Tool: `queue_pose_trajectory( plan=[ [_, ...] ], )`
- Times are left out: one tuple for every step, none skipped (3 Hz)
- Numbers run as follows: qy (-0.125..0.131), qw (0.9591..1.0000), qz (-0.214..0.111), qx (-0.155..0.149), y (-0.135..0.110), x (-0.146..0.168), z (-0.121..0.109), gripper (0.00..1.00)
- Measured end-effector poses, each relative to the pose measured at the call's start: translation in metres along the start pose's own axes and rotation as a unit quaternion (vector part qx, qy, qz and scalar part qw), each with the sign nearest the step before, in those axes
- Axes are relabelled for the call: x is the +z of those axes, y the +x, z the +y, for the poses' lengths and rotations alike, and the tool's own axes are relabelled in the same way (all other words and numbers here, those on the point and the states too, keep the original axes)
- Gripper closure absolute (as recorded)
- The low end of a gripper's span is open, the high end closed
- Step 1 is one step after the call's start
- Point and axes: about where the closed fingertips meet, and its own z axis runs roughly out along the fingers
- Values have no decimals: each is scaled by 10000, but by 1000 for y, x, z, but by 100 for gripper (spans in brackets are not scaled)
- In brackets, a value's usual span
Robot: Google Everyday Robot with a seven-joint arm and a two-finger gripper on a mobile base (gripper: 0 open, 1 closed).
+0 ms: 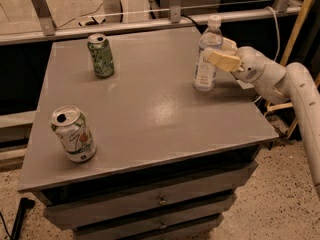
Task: Place blue plastic bottle upright
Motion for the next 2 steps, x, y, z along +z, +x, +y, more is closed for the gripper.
queue_pose_trajectory(
  plan=[
    [40,9999,-138,-10,7,-4,-1,51],
    [15,9999,-132,-7,6,-1,0,28]
  ],
)
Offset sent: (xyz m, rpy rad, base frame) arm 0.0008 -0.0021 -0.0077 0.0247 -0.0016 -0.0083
